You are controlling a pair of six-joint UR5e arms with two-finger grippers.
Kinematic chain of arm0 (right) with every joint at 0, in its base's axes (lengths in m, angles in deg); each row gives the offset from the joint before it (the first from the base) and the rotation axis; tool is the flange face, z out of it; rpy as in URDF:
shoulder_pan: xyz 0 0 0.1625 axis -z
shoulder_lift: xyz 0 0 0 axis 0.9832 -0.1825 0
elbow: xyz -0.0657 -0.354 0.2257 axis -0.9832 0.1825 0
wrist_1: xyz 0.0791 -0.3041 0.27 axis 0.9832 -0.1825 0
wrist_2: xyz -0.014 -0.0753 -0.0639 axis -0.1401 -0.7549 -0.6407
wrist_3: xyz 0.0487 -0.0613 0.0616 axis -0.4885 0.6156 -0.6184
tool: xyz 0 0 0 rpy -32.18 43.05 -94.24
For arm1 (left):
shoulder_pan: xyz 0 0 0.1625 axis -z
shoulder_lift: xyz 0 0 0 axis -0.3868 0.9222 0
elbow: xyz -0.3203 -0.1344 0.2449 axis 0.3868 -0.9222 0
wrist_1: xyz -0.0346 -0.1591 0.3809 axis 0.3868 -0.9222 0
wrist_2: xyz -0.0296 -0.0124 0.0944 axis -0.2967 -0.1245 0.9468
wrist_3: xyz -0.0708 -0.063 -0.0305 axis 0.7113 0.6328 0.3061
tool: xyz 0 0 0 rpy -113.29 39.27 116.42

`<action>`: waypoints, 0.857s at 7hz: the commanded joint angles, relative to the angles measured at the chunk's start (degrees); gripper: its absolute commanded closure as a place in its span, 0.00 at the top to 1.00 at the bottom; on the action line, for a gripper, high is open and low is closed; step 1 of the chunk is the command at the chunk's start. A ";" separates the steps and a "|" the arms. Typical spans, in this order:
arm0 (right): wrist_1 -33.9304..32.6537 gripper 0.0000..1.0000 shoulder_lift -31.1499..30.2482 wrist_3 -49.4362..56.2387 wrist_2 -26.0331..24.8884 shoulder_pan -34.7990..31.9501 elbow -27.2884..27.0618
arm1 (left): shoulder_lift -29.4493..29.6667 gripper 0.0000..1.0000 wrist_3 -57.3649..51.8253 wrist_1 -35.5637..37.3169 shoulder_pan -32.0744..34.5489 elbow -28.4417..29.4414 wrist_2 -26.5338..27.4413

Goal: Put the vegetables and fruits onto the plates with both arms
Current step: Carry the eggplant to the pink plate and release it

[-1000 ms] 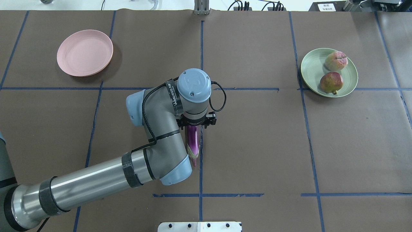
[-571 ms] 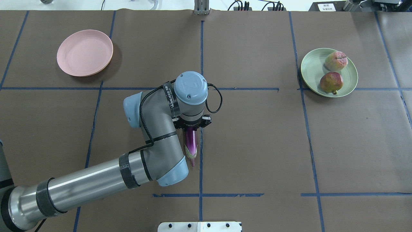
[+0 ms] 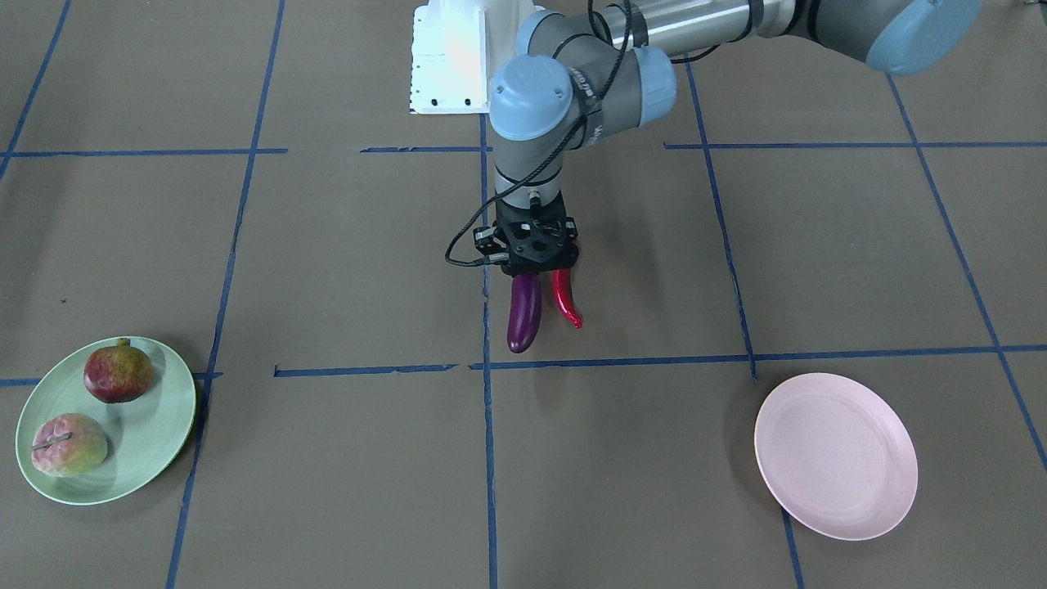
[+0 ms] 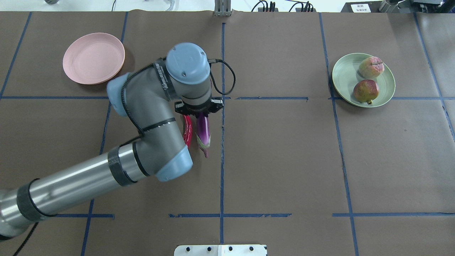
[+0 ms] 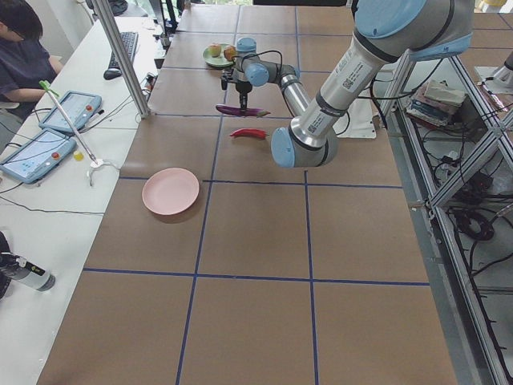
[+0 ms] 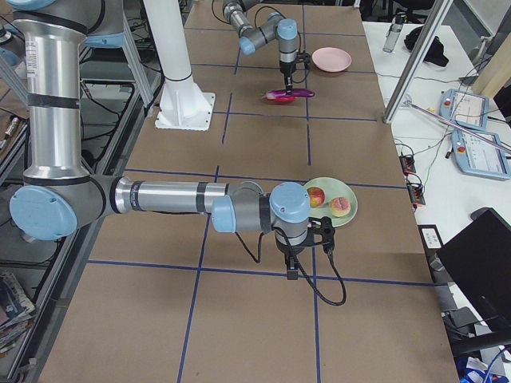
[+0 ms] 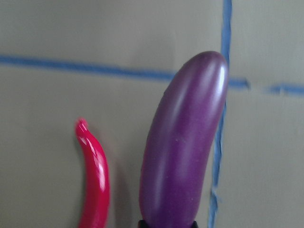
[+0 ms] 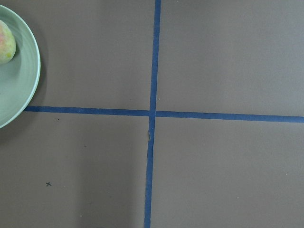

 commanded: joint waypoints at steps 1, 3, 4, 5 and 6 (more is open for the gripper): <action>0.00 1.00 -0.09 -0.26 0.06 0.06 0.08 | -6.43 0.00 -18.67 -0.11 14.13 0.24 -8.09; 0.00 1.00 -0.61 0.00 0.15 -0.03 0.00 | -6.55 0.00 -30.83 -8.99 20.96 18.35 -9.27; 0.00 1.00 -0.88 0.09 0.15 0.06 -0.01 | -6.37 0.00 -30.59 -18.21 21.23 26.36 -9.19; 0.00 1.00 -0.88 0.09 0.23 0.06 -0.09 | -6.28 0.05 -30.59 -20.04 21.24 28.97 -9.01; 0.00 1.00 -0.88 0.18 0.23 0.06 -0.01 | -6.37 0.73 -31.02 -20.06 21.24 29.17 -9.01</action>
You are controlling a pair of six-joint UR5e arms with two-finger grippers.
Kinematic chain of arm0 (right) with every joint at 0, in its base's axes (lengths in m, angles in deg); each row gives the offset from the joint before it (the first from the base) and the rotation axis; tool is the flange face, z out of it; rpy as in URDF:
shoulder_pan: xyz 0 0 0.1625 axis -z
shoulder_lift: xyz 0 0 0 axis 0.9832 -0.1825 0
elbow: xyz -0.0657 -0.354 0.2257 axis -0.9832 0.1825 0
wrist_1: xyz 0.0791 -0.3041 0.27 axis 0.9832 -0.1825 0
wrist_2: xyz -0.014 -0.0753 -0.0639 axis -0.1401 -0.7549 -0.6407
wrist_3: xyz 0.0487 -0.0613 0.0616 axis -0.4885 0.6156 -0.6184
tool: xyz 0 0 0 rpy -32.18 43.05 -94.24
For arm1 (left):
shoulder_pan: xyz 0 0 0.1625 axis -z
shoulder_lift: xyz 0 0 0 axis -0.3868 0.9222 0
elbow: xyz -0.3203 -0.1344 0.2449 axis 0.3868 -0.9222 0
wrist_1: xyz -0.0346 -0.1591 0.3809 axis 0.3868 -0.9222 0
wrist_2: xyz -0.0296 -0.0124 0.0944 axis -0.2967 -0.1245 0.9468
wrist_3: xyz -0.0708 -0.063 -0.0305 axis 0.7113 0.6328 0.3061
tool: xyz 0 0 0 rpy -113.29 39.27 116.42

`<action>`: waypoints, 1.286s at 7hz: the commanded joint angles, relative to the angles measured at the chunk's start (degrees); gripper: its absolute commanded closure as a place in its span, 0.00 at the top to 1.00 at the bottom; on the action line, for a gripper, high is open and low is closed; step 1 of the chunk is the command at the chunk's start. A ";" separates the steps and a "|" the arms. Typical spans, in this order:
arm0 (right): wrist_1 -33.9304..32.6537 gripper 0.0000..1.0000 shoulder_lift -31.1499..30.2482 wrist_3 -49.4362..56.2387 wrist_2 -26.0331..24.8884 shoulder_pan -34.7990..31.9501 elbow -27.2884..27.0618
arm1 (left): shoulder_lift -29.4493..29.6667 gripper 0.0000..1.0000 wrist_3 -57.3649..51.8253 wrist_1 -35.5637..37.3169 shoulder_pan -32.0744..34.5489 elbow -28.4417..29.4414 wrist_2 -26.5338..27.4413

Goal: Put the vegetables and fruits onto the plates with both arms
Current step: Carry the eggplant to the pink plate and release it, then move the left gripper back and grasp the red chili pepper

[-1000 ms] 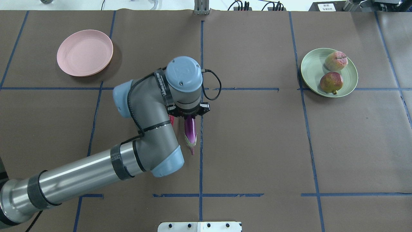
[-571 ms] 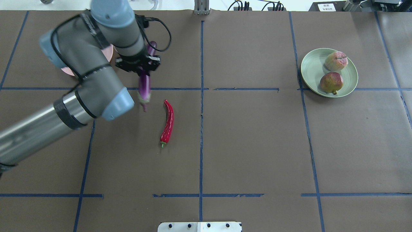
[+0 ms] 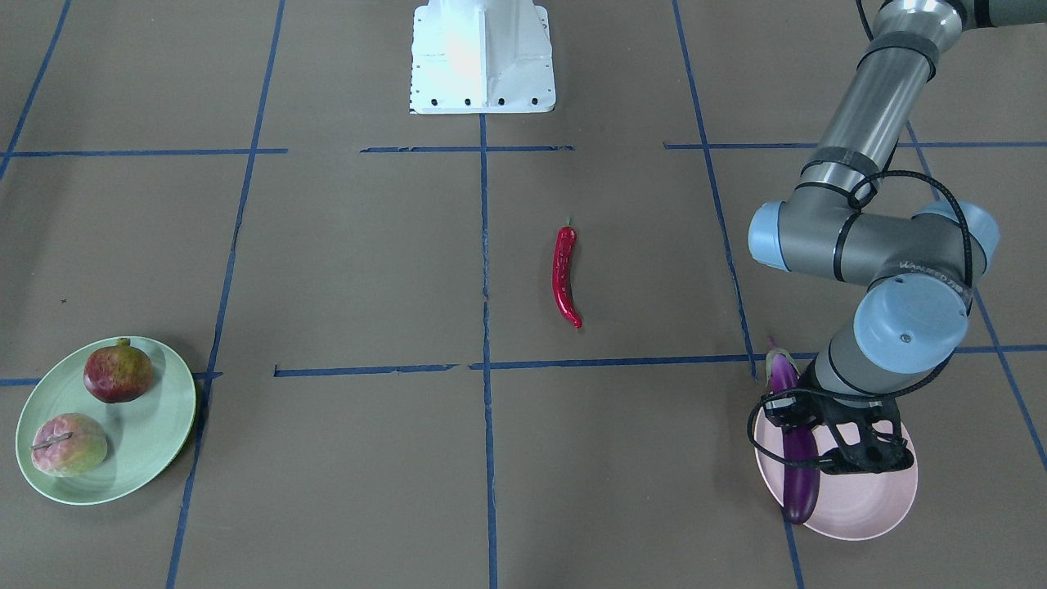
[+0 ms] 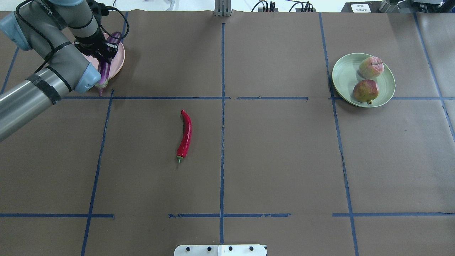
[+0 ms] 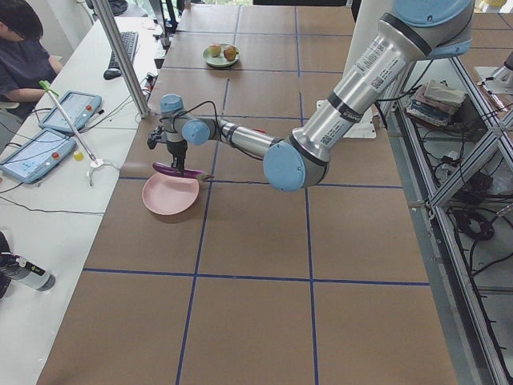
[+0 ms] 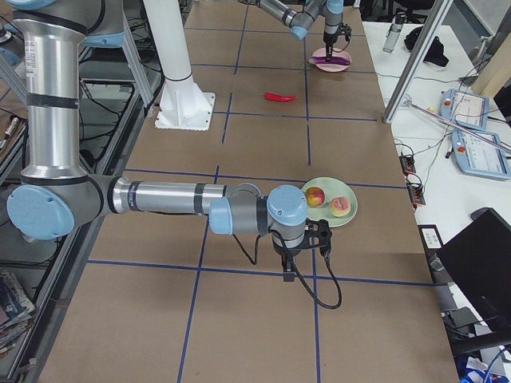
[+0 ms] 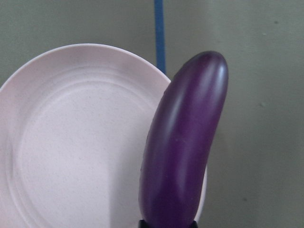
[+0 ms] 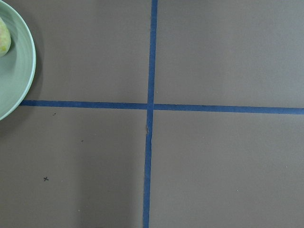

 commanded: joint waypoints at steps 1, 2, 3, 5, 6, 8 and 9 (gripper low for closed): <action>0.09 1.00 -0.05 0.08 0.03 -0.07 -0.06 | 0.14 1.00 -0.68 -1.78 0.50 1.79 -0.48; 0.09 1.00 -0.05 0.08 0.03 0.01 -0.06 | 0.49 1.00 -0.59 -1.34 1.98 1.35 -6.66; 0.09 1.00 0.04 0.08 0.03 0.01 -0.06 | -0.03 1.00 0.28 -0.12 2.86 -3.18 -12.64; 0.09 1.00 0.04 -0.10 0.03 0.01 -0.15 | -0.12 1.00 6.31 10.92 0.78 -17.03 -12.70; 0.09 1.00 0.04 -0.18 0.03 0.01 -0.15 | -0.90 1.00 14.18 11.14 -4.63 -22.85 -12.35; 0.09 1.00 0.13 -0.36 0.12 0.01 -0.24 | -0.82 1.00 25.46 11.32 -18.67 -25.98 -3.99; 0.09 1.00 0.13 -0.45 0.12 0.01 -0.24 | -1.00 1.00 27.34 11.32 -25.79 -25.38 2.87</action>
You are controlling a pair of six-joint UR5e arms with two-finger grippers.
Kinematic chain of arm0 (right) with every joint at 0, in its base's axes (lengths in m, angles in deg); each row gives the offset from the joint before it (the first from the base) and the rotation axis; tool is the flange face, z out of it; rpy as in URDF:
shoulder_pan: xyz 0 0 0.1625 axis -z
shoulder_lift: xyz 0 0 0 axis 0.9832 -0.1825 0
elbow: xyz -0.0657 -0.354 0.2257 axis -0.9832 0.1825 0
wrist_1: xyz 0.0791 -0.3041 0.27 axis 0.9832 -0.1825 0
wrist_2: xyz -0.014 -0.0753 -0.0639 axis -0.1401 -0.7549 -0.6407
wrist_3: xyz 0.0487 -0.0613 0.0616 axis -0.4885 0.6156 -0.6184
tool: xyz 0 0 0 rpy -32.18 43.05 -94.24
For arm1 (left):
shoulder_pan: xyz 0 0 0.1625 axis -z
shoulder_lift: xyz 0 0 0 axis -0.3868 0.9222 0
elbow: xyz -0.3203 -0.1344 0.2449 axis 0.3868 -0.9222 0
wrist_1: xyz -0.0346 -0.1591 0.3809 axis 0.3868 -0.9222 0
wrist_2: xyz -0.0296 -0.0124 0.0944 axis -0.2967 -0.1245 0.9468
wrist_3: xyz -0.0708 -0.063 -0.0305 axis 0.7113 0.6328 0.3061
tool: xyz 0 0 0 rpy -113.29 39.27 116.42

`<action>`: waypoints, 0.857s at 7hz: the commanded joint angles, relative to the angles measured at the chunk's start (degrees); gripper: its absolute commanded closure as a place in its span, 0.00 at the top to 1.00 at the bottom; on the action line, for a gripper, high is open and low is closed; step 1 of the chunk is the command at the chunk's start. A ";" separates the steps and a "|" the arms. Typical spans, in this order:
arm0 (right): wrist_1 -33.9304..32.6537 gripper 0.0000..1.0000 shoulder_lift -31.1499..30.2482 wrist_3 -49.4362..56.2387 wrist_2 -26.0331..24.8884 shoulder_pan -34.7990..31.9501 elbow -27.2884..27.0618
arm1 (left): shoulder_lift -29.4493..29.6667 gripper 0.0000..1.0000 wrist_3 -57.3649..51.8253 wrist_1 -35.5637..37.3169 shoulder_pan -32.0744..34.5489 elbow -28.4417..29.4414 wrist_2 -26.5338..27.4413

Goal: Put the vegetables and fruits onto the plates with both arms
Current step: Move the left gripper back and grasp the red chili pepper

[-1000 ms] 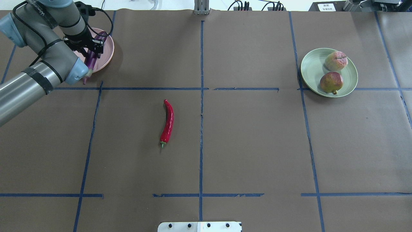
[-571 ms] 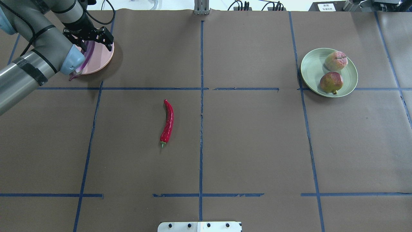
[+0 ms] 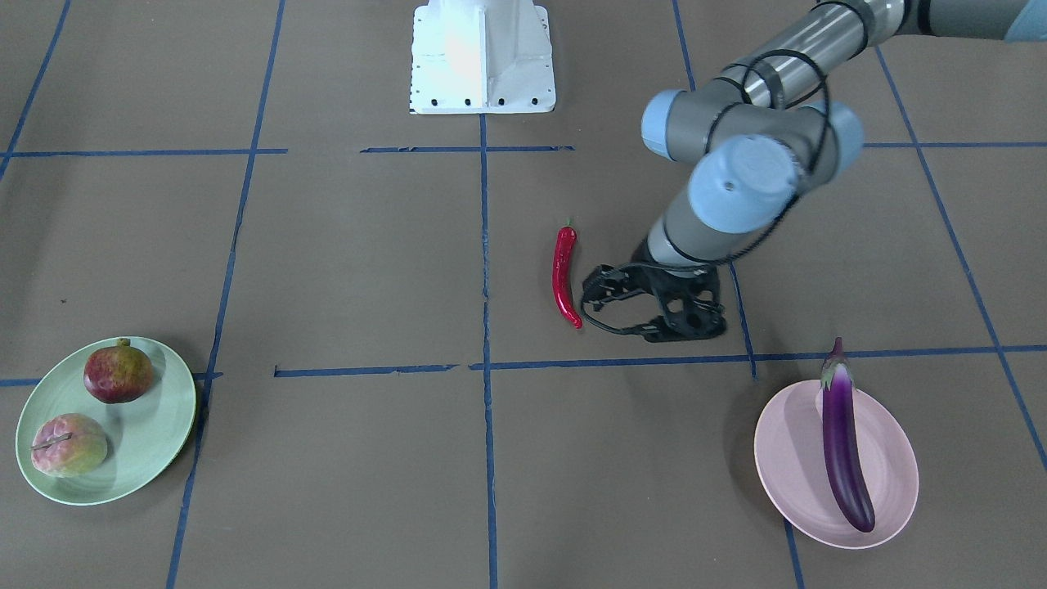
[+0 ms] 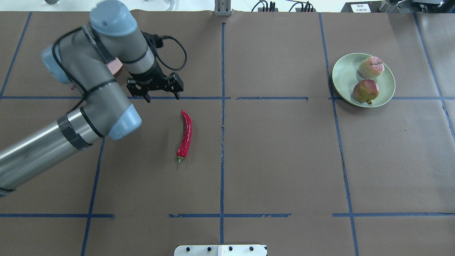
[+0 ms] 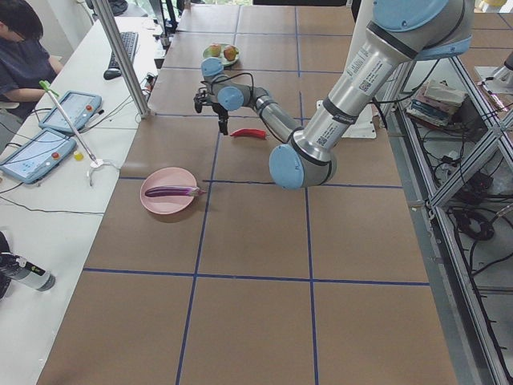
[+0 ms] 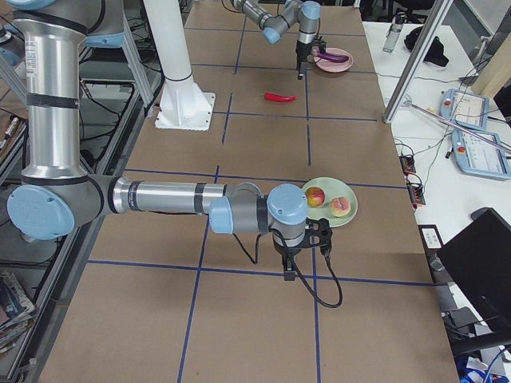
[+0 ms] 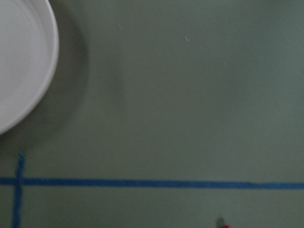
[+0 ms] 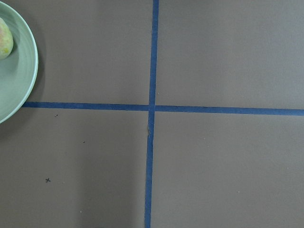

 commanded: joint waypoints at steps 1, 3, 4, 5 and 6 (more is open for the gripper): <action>-0.09 1.00 0.02 -0.09 0.03 0.02 -0.03 | -0.28 1.00 4.35 0.10 -10.08 -0.25 10.16; -0.09 1.00 0.11 -0.09 0.03 0.02 -0.03 | 0.16 0.86 4.53 0.19 -10.19 -0.68 9.93; -0.09 1.00 0.11 -0.09 0.03 -0.06 0.06 | 0.07 0.36 4.53 0.54 -10.19 -0.86 9.84; -0.09 1.00 0.11 -0.09 0.03 0.02 -0.03 | 0.16 0.01 4.44 2.02 -10.10 -1.21 9.93; -0.09 1.00 0.11 -0.09 0.03 0.02 0.06 | 0.07 0.00 4.18 2.04 -9.58 -1.30 9.93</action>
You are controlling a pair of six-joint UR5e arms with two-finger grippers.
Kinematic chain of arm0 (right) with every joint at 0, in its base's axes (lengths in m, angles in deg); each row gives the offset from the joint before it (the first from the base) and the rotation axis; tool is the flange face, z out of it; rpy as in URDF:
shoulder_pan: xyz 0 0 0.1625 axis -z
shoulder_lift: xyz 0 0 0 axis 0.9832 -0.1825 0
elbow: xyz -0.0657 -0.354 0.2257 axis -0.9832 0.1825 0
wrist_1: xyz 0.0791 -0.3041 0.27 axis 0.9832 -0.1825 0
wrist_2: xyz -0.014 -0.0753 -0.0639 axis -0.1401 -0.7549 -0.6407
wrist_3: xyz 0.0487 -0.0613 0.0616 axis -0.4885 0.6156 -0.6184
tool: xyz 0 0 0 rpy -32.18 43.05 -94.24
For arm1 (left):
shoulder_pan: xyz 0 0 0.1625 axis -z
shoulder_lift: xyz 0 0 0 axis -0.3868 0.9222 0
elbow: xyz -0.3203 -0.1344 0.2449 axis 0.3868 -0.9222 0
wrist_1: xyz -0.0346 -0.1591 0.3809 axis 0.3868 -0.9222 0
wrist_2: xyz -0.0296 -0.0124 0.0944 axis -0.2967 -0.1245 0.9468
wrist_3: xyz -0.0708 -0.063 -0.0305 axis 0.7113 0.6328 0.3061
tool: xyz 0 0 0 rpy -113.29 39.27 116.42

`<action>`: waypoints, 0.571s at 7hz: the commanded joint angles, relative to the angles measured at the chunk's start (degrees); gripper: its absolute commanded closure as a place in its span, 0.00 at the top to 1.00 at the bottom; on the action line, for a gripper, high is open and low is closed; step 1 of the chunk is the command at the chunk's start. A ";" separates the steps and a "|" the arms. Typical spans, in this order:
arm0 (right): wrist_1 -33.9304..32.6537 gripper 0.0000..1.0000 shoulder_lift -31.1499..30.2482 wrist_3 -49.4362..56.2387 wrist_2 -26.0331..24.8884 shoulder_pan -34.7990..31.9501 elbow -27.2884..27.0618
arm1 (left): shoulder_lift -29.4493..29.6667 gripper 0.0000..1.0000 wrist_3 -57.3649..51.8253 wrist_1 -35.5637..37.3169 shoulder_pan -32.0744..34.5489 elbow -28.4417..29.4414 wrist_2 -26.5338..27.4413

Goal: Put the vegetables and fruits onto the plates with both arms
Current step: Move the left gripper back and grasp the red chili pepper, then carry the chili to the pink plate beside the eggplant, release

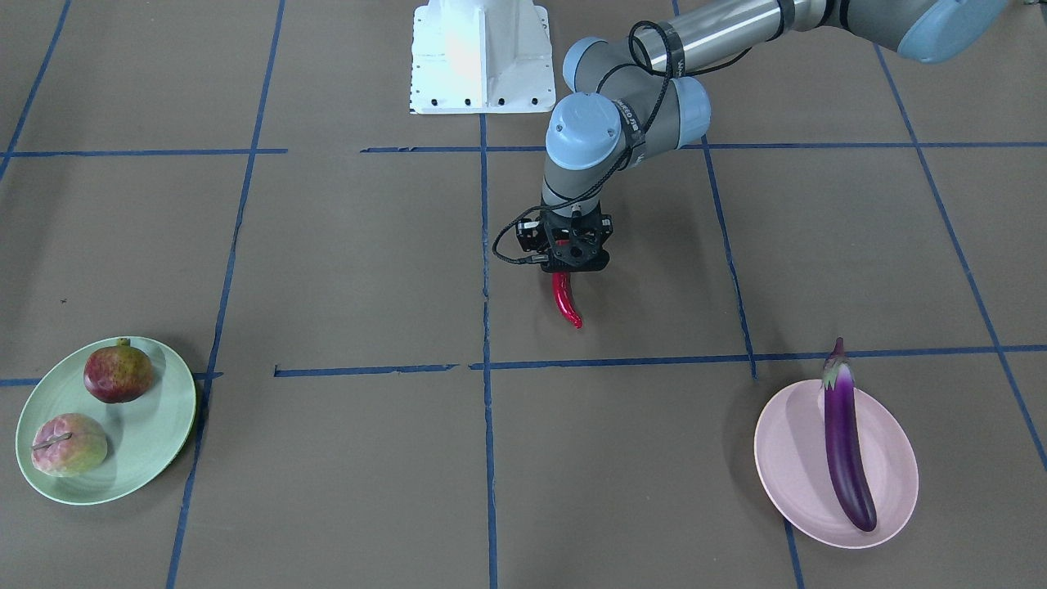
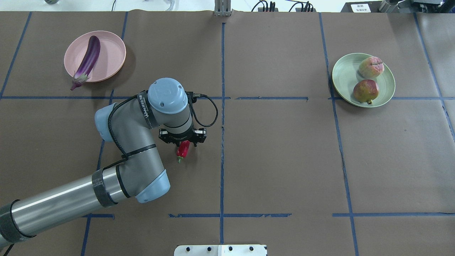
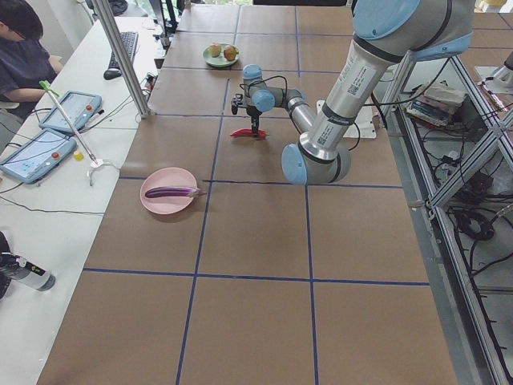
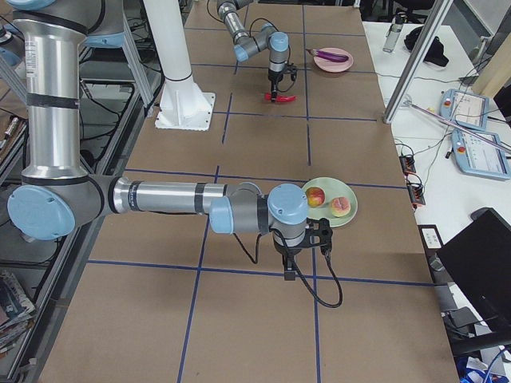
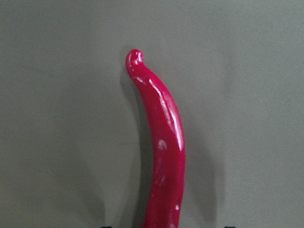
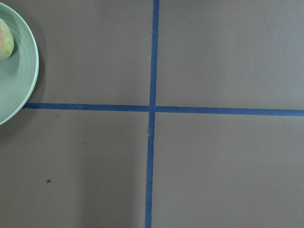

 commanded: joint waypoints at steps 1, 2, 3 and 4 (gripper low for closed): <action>0.00 1.00 0.01 0.00 0.00 0.02 0.04 | -0.04 0.00 -0.56 0.48 2.73 -0.27 -0.49; 0.00 1.00 -0.08 0.00 0.00 0.02 0.04 | -0.04 0.00 -0.74 0.48 7.37 -0.54 -4.24; 0.00 1.00 -0.08 0.00 -0.09 0.02 0.04 | -0.22 0.00 -1.61 0.30 13.33 -0.10 -8.19; 0.00 1.00 -0.08 0.00 -0.09 0.02 0.04 | -0.22 0.00 -6.49 1.00 18.78 1.90 -9.45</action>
